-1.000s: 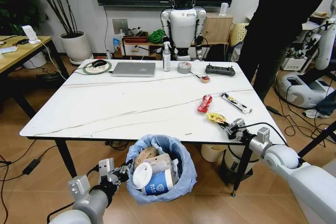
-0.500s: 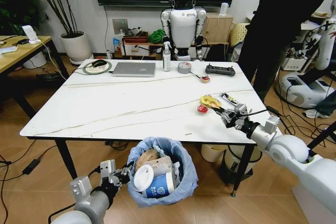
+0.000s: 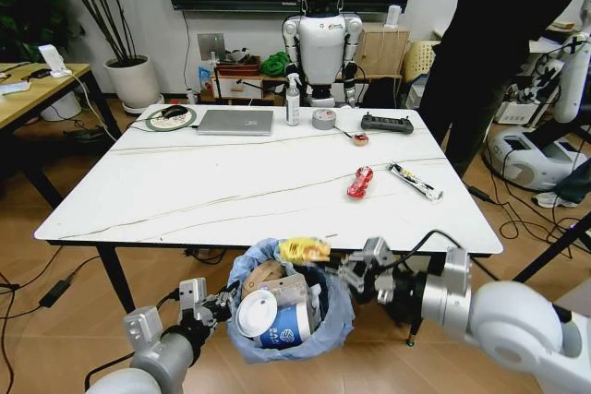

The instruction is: Pick up the trash bin and place the trash from the table into it.

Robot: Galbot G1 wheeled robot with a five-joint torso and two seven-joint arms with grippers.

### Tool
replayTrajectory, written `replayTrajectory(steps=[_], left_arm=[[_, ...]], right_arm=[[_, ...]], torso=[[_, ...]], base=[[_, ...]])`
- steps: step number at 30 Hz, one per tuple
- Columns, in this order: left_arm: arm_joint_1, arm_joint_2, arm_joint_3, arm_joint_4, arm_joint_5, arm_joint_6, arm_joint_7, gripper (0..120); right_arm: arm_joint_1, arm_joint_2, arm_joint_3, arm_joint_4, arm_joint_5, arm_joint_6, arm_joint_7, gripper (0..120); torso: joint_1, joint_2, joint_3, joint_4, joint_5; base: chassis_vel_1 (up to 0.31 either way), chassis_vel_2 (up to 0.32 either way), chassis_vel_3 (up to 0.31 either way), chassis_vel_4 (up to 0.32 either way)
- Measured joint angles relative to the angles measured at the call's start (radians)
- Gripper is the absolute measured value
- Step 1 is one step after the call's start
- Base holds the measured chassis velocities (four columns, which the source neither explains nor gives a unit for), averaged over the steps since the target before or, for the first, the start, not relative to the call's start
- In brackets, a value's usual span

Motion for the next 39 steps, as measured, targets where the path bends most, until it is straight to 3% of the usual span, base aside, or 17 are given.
replayTrajectory(steps=[13, 20, 24, 30, 39], left_arm=[[-0.003, 0.000, 0.023, 0.001, -0.003, 0.001, 0.012, 0], [-0.003, 0.001, 0.025, 0.001, -0.004, 0.002, 0.012, 0], [-0.002, 0.001, 0.025, 0.001, -0.003, 0.002, 0.012, 0], [-0.007, -0.007, 0.027, 0.006, 0.005, 0.002, 0.012, 0], [0.007, -0.013, 0.027, -0.001, 0.018, 0.006, 0.011, 0]], right_arm=[[0.028, 0.059, -0.110, -0.033, -0.110, 0.036, -0.005, 0], [0.039, 0.060, -0.106, -0.035, -0.118, 0.041, -0.007, 26], [0.038, 0.057, -0.101, -0.034, -0.120, 0.043, -0.008, 34], [0.026, 0.045, -0.098, -0.029, -0.172, 0.043, -0.013, 63], [0.023, 0.027, -0.041, -0.018, -0.153, -0.012, -0.020, 93]], torso=[[0.000, 0.000, 0.000, 0.0001, 0.0001], [0.000, 0.000, 0.000, 0.0002, 0.0000], [0.000, 0.000, 0.000, 0.0002, 0.0000], [0.000, 0.000, 0.000, 0.0001, 0.0000], [0.000, 0.000, 0.000, 0.0003, 0.0001]], base=[[0.000, 0.000, 0.000, 0.000], [0.000, 0.000, 0.000, 0.000], [0.000, 0.000, 0.000, 0.000], [0.000, 0.000, 0.000, 0.000], [0.000, 0.000, 0.000, 0.000]])
